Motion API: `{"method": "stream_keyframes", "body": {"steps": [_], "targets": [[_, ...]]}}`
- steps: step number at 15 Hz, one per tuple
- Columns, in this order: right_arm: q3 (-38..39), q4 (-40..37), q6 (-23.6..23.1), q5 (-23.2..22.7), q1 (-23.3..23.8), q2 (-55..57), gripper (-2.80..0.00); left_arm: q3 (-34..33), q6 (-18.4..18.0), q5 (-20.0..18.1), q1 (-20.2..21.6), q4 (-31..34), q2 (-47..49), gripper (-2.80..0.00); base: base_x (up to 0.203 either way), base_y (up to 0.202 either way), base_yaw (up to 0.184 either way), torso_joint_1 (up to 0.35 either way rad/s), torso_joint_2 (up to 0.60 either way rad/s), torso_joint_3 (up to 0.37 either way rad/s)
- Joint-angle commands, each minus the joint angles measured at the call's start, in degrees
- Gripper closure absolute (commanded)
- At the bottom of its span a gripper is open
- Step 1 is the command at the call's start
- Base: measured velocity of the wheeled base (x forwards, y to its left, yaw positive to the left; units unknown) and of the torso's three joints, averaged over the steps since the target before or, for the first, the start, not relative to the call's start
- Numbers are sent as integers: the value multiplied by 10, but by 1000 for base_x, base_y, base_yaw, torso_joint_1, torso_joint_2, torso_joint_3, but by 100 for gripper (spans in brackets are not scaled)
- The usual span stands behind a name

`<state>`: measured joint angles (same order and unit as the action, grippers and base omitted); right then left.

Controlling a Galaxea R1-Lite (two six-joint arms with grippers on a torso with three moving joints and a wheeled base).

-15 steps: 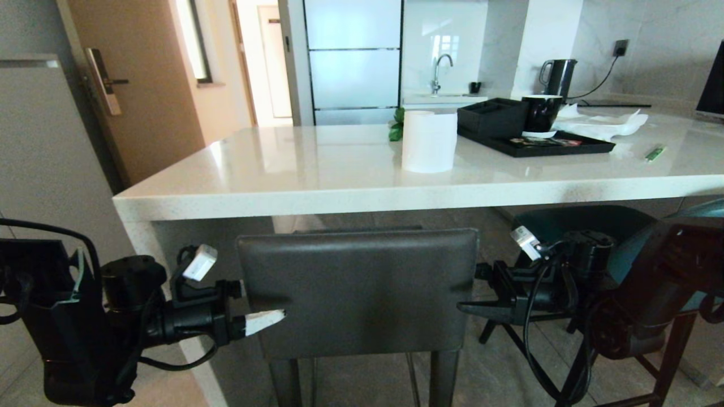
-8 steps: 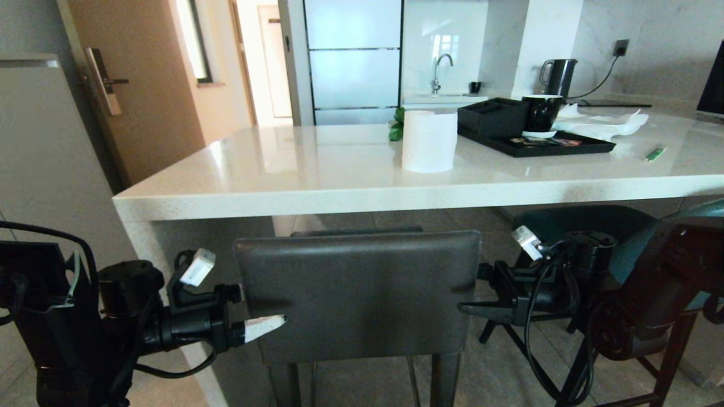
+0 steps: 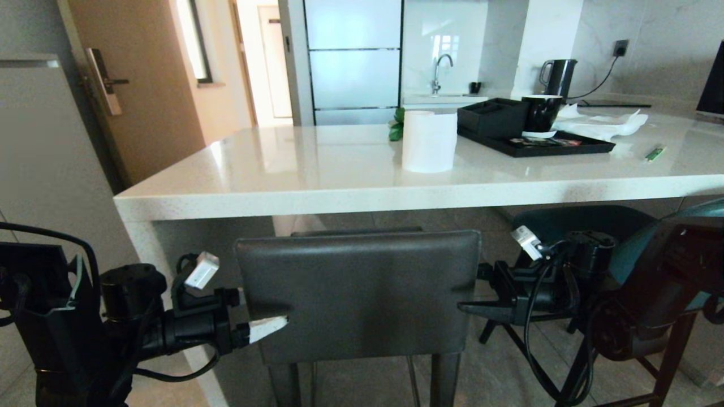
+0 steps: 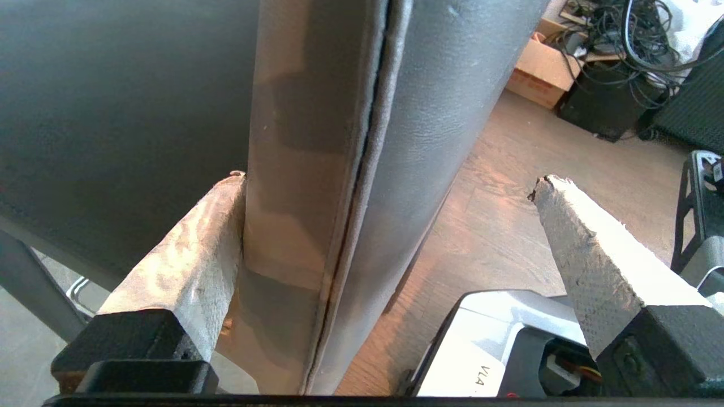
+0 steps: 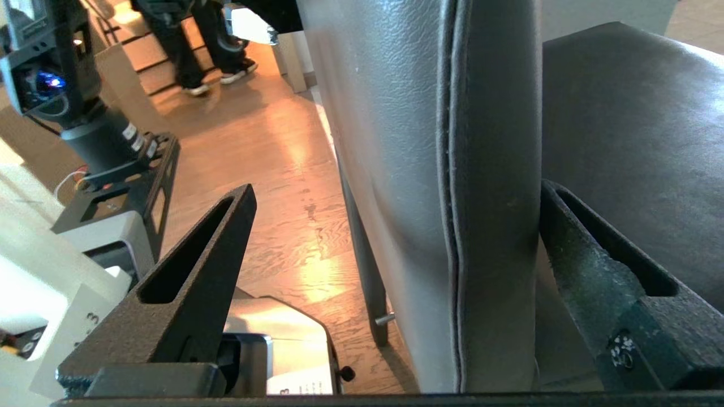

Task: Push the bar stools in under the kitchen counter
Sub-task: Pull the gray chair out from under the dining table

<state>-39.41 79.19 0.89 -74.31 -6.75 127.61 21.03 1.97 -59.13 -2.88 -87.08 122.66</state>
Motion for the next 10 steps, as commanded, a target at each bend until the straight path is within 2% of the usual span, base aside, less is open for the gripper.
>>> {"method": "stream_keyframes", "body": {"steps": [1, 5, 8, 10], "targets": [[1, 5, 0, -1, 0, 1, -280, -1, 0, -3, 0, -6, 1, -280, 0, 0, 0, 0, 0, 0], [7, 5, 1, 26, 0, 1, -280, 2, 0, -3, -1, -6, 2, -280, 0, 0, 0, 0, 0, 0], [7, 5, 1, 25, 0, 3, -280, 5, 0, -1, -5, -6, 3, -280, 0, 0, 0, 0, 0, 0], [6, 5, 1, 25, 0, 4, -280, 5, 0, -1, -5, -6, 3, -280, -162, 0, -3, 1, 3, 2]]}}
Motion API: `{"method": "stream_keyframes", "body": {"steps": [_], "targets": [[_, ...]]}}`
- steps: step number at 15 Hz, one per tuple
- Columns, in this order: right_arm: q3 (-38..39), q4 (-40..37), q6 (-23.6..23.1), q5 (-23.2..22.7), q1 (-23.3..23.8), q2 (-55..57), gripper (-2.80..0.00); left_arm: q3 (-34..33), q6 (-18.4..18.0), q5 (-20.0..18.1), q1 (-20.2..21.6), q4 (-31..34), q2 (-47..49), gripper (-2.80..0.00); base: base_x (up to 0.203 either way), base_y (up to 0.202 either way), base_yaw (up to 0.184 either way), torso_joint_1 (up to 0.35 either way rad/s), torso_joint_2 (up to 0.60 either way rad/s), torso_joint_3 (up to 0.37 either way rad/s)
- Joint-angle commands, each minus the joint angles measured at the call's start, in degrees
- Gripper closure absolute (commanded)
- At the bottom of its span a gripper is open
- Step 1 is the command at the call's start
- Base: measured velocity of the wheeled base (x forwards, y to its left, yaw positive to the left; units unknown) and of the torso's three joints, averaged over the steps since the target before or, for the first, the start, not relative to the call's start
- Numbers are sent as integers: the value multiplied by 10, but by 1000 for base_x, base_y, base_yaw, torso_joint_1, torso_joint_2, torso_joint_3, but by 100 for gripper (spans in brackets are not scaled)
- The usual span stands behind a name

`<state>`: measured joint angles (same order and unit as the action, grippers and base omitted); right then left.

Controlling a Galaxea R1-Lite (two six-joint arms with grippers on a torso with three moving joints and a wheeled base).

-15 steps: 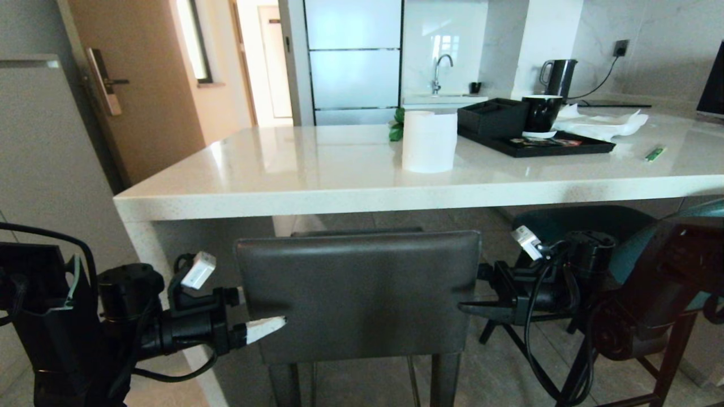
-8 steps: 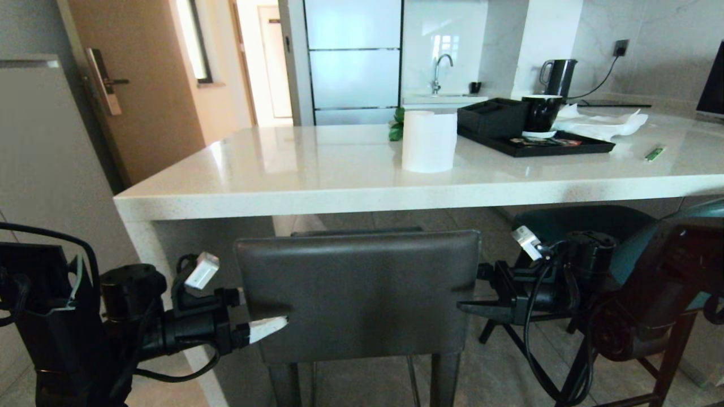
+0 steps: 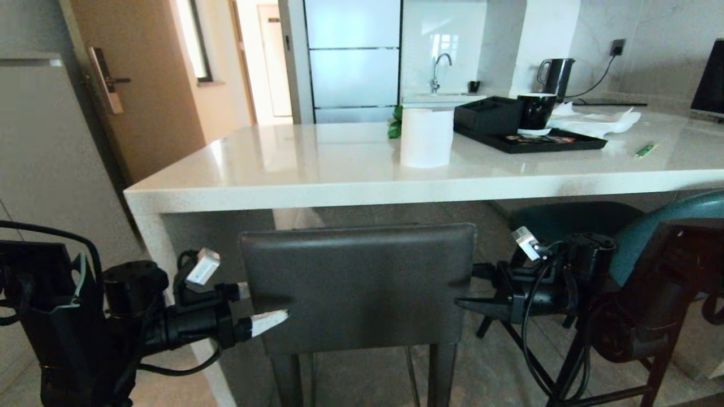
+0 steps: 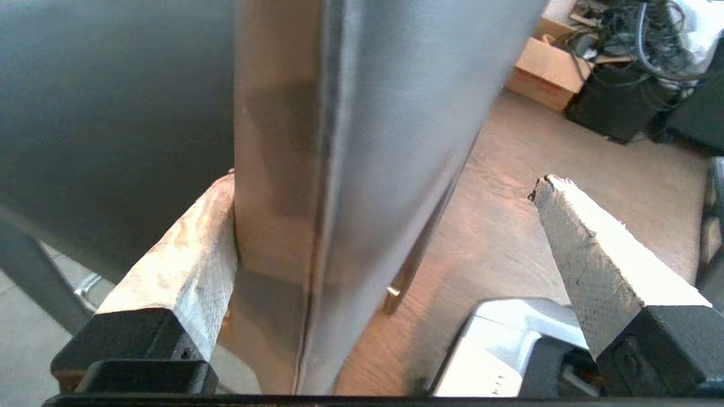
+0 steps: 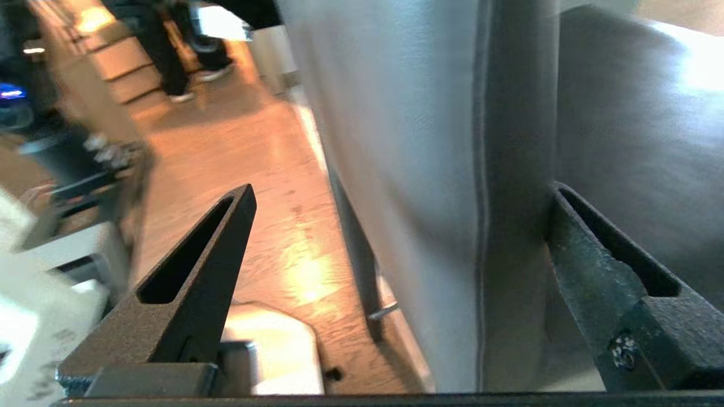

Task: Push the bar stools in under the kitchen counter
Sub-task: Pull the gray chair out from under the dining table

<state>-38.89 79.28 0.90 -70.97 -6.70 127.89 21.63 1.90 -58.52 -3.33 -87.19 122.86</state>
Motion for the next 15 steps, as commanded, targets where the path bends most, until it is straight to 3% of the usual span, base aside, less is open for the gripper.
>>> {"method": "stream_keyframes", "body": {"steps": [1, 15], "targets": [[1, 4, 0, -8, -1, 2, -280, -1, 0, -7, -1, -5, 2, -280, -190, 0, -1, 2, -7, 7], [1, 4, -1, -8, -1, 8, -280, -5, 0, -7, -2, -5, 3, -280, -194, 0, -2, 2, 1, 3]]}}
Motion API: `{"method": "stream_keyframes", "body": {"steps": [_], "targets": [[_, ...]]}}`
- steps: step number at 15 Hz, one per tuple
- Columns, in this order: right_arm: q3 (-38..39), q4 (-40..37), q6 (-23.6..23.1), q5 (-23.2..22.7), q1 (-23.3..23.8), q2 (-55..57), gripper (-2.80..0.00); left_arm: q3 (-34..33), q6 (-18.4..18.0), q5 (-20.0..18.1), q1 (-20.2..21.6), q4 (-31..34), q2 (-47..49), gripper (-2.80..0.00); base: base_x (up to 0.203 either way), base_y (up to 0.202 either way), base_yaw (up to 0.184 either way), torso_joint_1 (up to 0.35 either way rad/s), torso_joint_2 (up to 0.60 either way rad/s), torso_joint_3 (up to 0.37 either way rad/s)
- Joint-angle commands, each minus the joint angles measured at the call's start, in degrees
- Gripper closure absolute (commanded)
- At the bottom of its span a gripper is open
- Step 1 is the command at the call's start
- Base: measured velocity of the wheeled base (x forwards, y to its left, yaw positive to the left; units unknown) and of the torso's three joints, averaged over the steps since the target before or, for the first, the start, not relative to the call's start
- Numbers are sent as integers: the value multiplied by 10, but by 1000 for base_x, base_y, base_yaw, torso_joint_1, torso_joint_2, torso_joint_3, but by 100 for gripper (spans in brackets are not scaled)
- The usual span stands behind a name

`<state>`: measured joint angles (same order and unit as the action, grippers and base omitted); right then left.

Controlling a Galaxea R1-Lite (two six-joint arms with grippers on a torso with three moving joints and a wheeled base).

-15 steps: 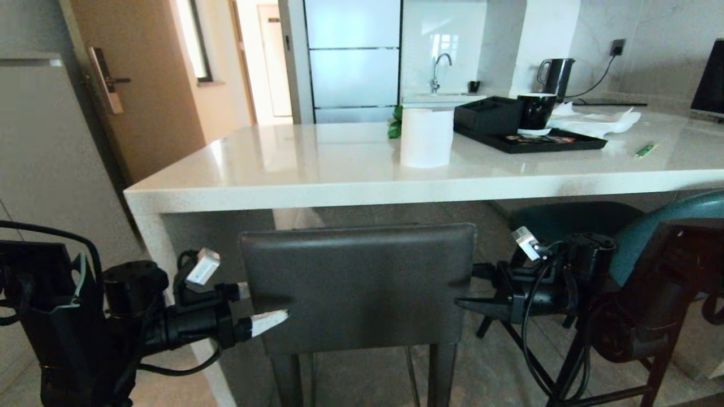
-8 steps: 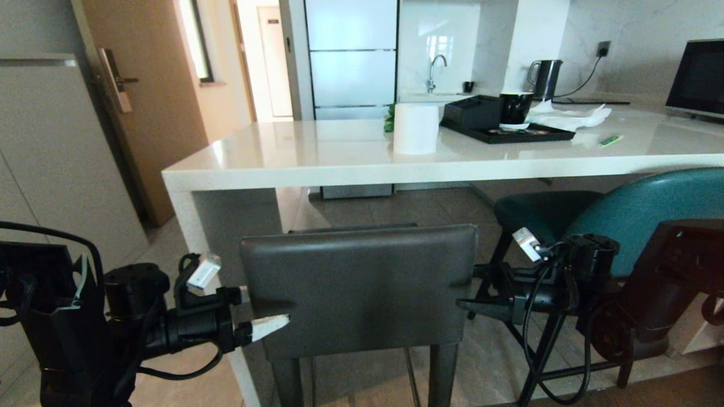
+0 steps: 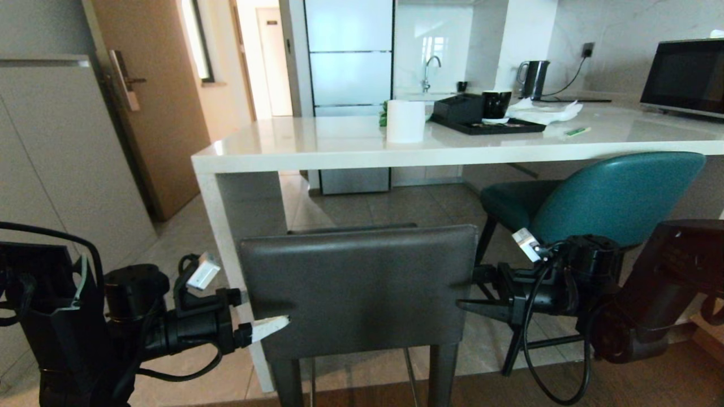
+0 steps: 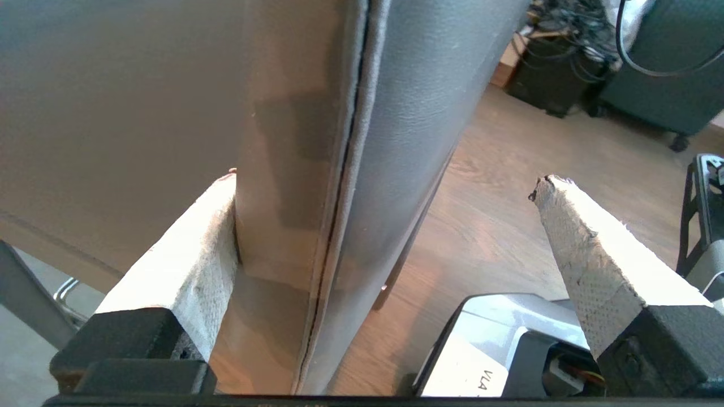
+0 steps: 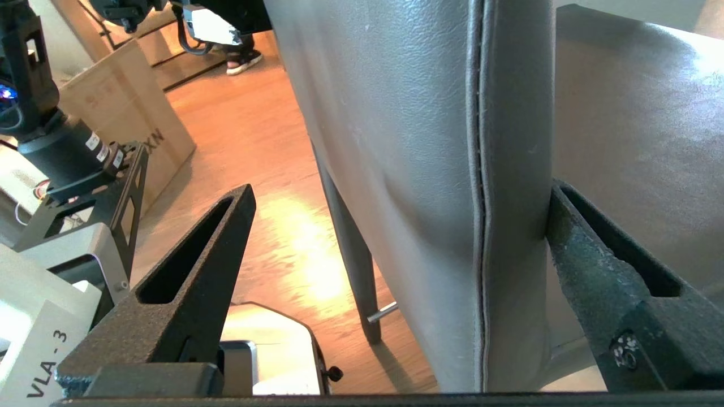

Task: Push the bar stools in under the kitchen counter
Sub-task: Pull the gray chair out from under the dining table

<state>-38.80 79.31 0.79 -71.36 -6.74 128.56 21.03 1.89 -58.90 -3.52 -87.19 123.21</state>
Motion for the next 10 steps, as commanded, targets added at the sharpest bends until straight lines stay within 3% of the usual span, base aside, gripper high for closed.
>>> {"method": "stream_keyframes", "body": {"steps": [1, 10], "targets": [[0, 5, 0, -4, 0, 1, -280, 0, 0, -3, 0, -5, -1, -280, -195, 0, -1, 5, 4, 0], [4, 21, 1, -4, 1, 1, -280, -9, -14, -3, -10, -5, -3, -280, -190, 0, -4, 2, 1, 2]]}}
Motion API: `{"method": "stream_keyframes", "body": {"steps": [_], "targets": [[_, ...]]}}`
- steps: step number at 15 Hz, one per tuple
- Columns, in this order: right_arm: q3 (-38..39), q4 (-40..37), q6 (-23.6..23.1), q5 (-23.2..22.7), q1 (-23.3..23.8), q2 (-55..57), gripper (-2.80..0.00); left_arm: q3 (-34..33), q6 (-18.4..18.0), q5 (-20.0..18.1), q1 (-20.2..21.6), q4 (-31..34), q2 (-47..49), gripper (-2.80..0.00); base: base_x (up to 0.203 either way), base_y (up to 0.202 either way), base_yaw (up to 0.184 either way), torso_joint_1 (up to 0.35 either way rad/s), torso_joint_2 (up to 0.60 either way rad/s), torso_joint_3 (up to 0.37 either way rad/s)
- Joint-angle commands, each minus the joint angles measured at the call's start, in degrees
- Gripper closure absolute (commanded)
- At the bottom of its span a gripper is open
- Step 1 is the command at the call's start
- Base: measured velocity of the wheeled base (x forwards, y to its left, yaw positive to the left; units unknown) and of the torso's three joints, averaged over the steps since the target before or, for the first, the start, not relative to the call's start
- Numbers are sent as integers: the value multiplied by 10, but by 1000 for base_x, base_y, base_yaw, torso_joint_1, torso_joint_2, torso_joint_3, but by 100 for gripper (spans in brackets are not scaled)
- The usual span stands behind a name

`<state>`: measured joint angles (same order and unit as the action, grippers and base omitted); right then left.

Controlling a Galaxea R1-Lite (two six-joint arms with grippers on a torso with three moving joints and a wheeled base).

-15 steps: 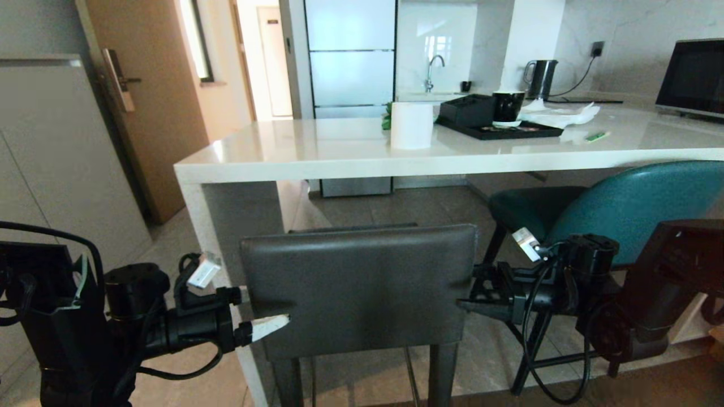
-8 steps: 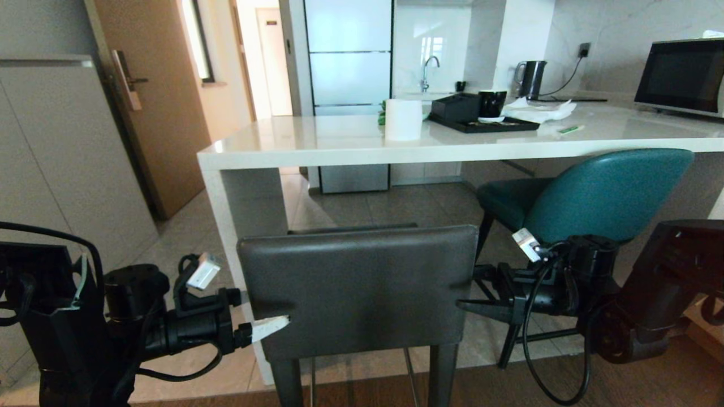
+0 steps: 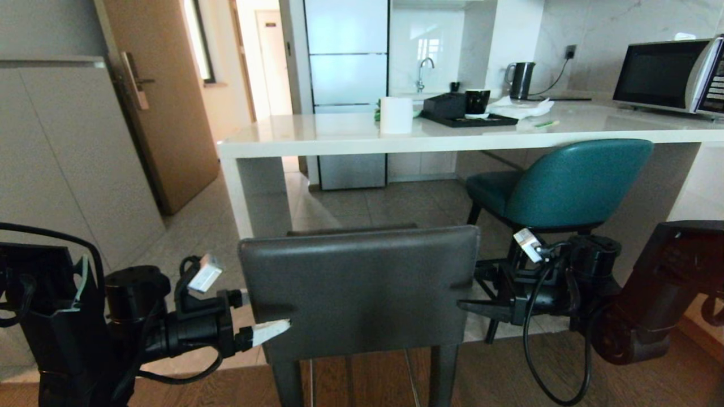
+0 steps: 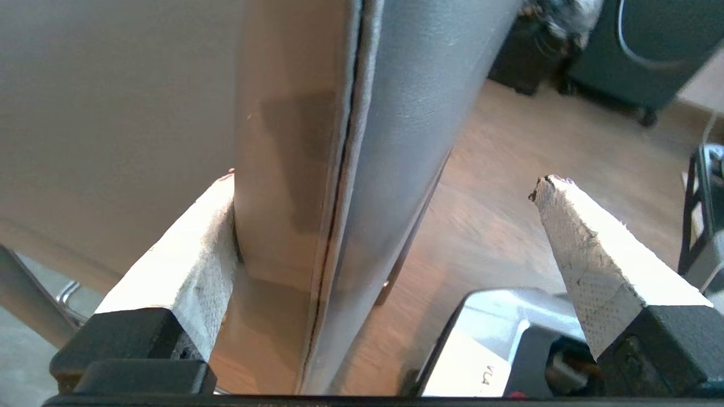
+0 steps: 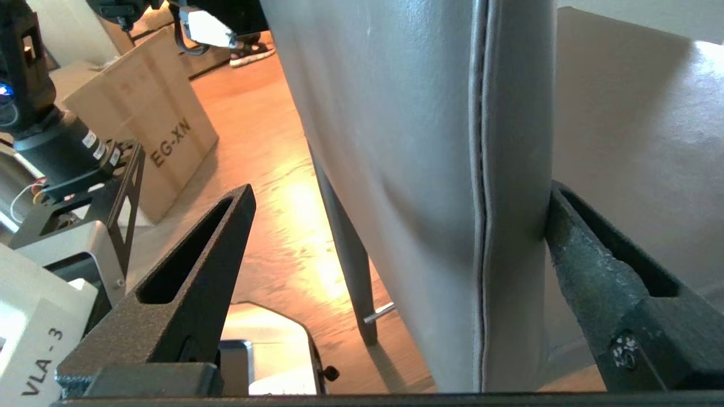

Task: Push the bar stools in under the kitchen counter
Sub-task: Pull the gray chair out from under the dining table

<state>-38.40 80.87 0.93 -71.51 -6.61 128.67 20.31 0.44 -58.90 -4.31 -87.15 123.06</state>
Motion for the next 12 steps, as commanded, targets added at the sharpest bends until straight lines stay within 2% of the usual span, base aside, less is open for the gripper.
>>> {"method": "stream_keyframes", "body": {"steps": [1, 12], "targets": [[0, 7, 0, -4, 0, 0, -280, -4, 0, -3, -3, -5, -1, -280, -57, 0, -4, -12, 7, 7], [26, 20, -2, -5, -1, 0, -280, -16, -1, -3, 0, -5, -5, -280, 0, 0, 0, 0, 0, 0]]}}
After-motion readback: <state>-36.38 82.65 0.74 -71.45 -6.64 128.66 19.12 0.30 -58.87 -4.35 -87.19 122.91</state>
